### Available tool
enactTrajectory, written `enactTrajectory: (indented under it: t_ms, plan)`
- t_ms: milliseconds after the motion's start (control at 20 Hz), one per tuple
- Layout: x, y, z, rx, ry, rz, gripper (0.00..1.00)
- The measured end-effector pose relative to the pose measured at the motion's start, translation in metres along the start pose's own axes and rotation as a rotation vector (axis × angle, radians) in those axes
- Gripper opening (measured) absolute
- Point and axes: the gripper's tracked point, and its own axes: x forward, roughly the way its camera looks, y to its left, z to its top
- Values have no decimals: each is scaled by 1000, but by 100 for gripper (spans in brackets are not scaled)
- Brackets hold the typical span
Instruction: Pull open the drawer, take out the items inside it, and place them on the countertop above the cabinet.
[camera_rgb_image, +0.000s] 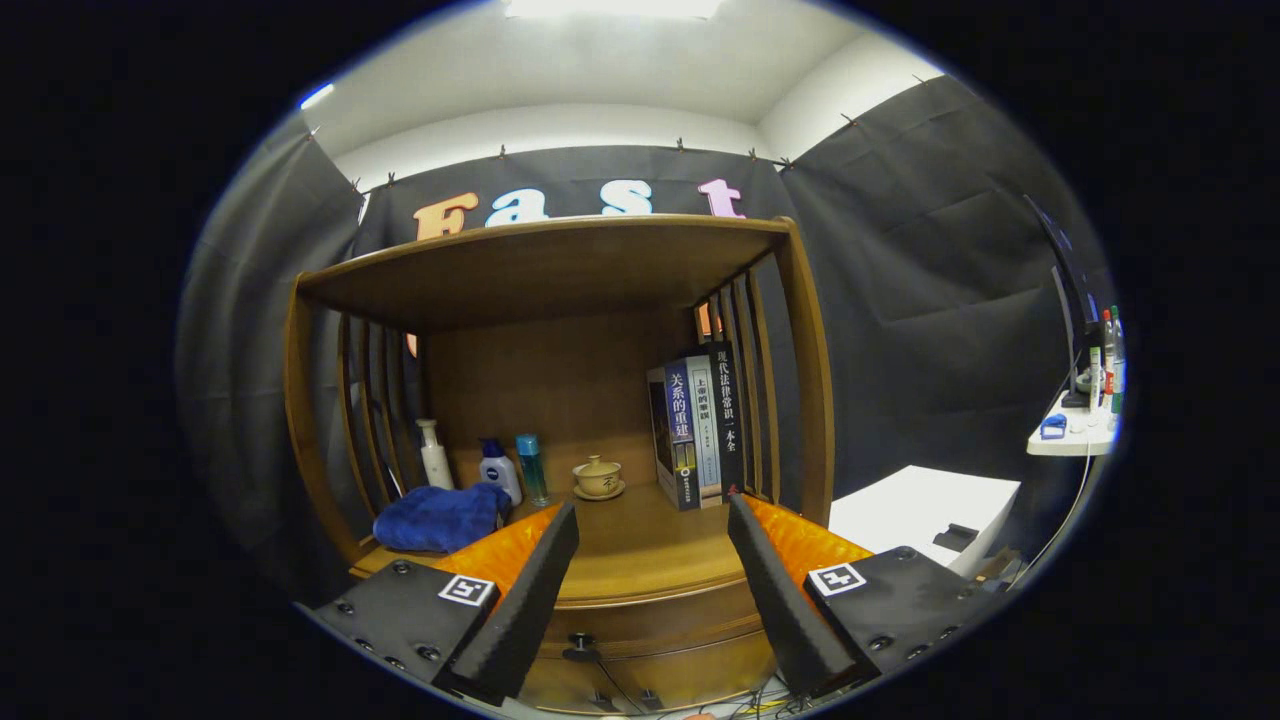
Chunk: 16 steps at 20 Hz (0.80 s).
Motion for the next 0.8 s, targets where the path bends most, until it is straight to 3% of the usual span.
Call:
enactTrajectory:
  t_ms: [200,400,800]
  plan:
    - [6,30,-17,5,-26,64,98]
    - [12,63,-74,-13,22,161,98]
    - [24,69,-180,-24,137,151,98]
